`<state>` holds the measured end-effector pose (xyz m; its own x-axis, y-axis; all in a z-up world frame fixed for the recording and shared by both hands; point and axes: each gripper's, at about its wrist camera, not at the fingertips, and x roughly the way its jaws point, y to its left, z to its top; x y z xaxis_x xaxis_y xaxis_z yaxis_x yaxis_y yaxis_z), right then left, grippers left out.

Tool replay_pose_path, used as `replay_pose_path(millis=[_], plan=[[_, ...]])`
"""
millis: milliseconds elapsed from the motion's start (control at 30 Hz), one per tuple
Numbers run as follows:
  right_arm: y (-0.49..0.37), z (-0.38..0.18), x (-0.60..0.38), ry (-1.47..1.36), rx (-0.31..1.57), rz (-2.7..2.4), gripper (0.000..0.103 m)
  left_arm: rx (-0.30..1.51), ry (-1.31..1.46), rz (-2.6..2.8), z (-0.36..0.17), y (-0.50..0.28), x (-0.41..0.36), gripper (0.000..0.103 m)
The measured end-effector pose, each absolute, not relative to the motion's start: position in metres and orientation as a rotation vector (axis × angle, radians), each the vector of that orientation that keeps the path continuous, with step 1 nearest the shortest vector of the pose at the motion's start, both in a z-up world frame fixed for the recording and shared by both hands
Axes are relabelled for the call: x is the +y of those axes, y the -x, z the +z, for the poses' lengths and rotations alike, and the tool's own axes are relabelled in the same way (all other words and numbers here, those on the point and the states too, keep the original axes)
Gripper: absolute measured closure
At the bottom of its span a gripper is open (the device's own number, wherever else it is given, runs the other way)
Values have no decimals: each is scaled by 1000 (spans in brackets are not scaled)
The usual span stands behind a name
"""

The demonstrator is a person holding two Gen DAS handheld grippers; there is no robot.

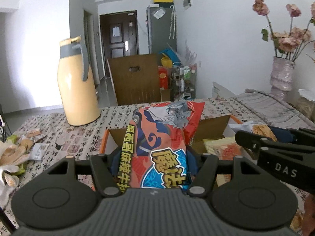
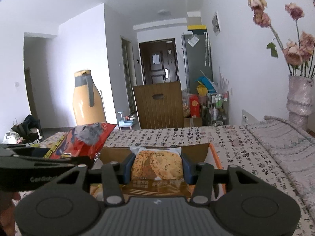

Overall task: Organize snacks
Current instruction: 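Carry the chip bag and cracker packet over the box and lower them, then open both grippers to drop the packets into the box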

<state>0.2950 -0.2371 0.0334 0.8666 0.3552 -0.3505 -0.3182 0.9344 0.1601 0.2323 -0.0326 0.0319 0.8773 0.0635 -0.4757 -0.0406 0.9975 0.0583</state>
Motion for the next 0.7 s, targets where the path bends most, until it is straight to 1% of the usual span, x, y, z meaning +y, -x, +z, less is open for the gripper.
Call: replay_pose_path(millis=[233, 500, 533, 600, 633, 667, 700], plan=[[-320, 3, -231, -101, 453, 346, 55, 510, -18, 73, 12, -248, -23, 38], [-325, -7, -223, -74, 490, 342, 54, 551, -4, 52, 0, -256, -16, 37], [-325, -7, -224, -76, 493, 339, 54, 546, 2, 46, 0, -255, -16, 36], [-326, -8, -225, -87, 498, 335, 53, 533, 3, 54, 2, -252, -15, 29], [-325, -8, -228, -94, 499, 330, 50, 526, 5, 60, 4, -251, -15, 22], [-326, -8, -229, -99, 503, 329, 42, 523, 5, 66, 4, -250, -14, 20], [-326, -8, -231, -107, 507, 328, 39, 522, 6, 74, 4, -250, -14, 15]])
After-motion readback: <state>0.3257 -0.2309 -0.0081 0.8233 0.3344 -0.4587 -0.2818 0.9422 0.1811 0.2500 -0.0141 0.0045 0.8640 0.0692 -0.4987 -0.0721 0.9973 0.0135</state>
